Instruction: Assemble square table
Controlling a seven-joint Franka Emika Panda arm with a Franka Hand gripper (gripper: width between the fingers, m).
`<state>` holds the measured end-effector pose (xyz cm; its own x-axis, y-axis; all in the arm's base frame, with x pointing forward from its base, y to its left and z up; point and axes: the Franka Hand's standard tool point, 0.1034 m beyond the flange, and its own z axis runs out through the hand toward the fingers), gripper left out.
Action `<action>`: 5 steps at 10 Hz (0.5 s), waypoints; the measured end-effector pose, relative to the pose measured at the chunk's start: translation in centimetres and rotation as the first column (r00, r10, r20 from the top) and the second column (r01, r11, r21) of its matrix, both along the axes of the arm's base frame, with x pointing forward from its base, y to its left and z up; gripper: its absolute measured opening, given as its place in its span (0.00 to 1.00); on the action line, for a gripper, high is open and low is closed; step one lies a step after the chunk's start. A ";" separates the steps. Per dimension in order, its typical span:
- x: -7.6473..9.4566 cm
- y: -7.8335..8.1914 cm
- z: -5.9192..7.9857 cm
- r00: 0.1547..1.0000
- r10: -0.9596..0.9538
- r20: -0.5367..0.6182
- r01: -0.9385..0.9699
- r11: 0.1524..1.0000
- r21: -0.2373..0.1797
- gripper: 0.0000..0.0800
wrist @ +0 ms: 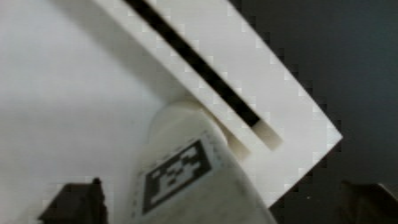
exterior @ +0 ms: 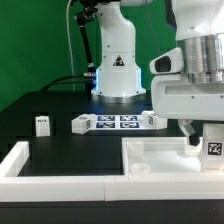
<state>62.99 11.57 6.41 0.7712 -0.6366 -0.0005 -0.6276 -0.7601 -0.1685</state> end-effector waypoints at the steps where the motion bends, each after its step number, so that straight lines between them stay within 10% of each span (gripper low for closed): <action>1: -0.2 -0.3 0.1 0.983 0.182 -0.009 -0.182 0.982 -0.042 0.81; 4: 0.0 -0.9 0.5 0.918 0.397 -0.028 -0.397 0.914 -0.086 0.81; 5: 0.0 -0.9 0.4 0.917 0.397 -0.028 -0.398 0.913 -0.086 0.66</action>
Offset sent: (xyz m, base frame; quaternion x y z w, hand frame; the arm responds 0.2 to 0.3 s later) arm 0.0000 0.0000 0.0000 0.0000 0.0000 0.0650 0.9979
